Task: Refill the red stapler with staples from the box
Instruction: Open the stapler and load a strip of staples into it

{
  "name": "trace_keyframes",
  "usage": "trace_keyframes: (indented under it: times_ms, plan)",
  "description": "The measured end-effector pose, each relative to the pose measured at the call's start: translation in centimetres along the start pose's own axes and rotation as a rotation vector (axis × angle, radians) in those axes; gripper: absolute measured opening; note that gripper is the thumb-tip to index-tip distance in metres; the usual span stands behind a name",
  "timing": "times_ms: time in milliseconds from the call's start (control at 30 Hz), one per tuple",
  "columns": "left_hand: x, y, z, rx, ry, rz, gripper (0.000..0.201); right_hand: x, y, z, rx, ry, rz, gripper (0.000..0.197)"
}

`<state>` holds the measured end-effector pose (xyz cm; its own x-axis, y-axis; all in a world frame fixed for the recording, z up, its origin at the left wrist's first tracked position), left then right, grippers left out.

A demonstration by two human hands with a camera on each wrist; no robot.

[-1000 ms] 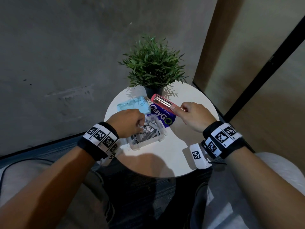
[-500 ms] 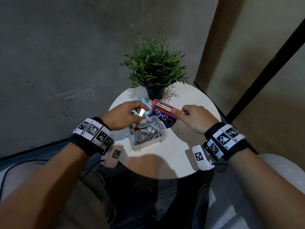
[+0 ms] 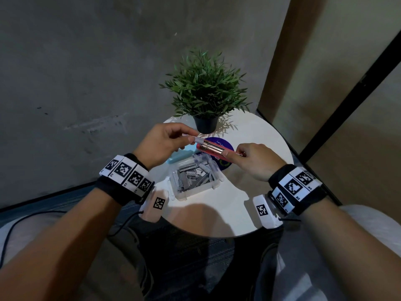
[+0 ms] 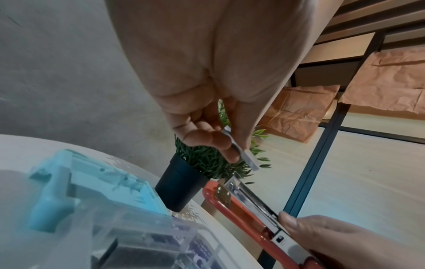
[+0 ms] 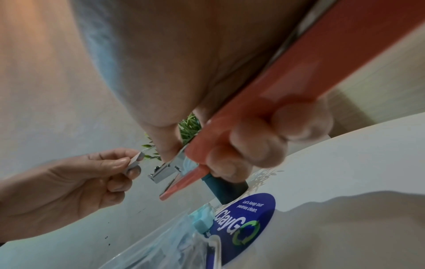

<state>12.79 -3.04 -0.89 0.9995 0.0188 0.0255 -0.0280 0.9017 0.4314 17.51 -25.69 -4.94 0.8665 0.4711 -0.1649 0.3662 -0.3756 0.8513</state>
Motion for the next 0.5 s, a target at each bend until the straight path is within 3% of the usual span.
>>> trace_keyframes:
  times_ms: [333, 500]
  plan:
    - [-0.14, -0.76, 0.06, 0.042, 0.018, 0.009, 0.015, -0.17, -0.24, -0.56, -0.004, 0.016, -0.02, 0.056]
    - [-0.26, -0.8, 0.21, 0.316, -0.042, 0.028, 0.011, -0.27, -0.38, -0.71, 0.001, 0.028, -0.018, 0.055]
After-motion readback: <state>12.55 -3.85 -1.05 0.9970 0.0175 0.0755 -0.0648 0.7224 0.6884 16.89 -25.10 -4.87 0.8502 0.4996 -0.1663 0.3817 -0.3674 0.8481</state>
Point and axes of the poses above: each hand's wrist, its own x-axis towards the middle knuckle, its own y-axis out of the back of the hand, z = x × y, the point moved 6 cm from there along x, towards the middle knuckle, and after that the axes turned 2 degrees about x, right-handed, at the moved point
